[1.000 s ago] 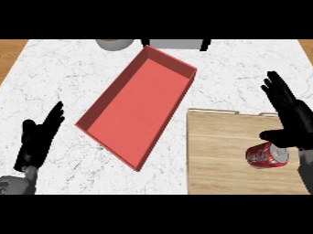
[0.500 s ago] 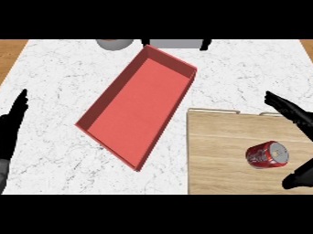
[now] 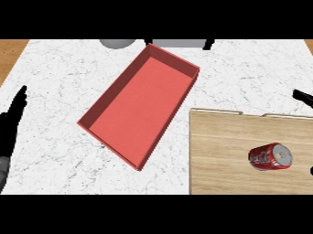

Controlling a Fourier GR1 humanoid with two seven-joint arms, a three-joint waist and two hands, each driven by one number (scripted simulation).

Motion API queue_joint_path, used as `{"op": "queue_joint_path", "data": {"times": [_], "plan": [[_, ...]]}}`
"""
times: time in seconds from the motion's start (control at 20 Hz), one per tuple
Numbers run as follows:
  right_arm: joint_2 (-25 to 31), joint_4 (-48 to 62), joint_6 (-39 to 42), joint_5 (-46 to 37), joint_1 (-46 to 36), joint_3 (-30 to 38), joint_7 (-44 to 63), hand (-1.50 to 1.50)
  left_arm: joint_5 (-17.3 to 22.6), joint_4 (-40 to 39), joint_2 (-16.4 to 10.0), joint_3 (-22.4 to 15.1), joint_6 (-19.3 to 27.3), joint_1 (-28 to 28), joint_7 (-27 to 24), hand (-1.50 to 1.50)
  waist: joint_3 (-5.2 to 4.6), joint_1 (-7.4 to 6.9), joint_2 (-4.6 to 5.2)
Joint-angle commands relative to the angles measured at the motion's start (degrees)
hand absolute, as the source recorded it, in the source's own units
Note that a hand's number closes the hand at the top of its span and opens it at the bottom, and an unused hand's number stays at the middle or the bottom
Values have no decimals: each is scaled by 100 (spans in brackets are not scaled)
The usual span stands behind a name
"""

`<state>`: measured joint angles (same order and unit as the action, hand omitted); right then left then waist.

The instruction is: Pick the can from the tray and place it in the cardboard box

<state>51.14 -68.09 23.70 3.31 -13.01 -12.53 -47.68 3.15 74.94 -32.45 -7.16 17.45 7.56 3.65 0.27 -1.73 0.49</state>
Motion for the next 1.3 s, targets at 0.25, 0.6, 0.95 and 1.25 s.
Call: {"op": "queue_joint_path", "data": {"times": [0.25, 0.6, 0.95, 1.25], "plan": [[742, 302, 269, -1762, -1012, -943, -878, -150, -116, 32, 64, -23, -60, 186, 202, 0, -18, -43, -4], [718, -252, 305, -2604, -1333, -1696, -133, -150, -86, 186, -85, 213, -188, -271, -11, 0, -28, 42, -51], [323, 111, 464, -3211, -1794, -1703, -17, -150, -330, -270, 225, 370, -158, -109, -214, 0, -28, 115, -41], [145, -51, 446, -3496, -1620, -1599, 66, -150, -535, -239, 371, 430, -219, 87, -11, 0, -28, 157, -49]]}}
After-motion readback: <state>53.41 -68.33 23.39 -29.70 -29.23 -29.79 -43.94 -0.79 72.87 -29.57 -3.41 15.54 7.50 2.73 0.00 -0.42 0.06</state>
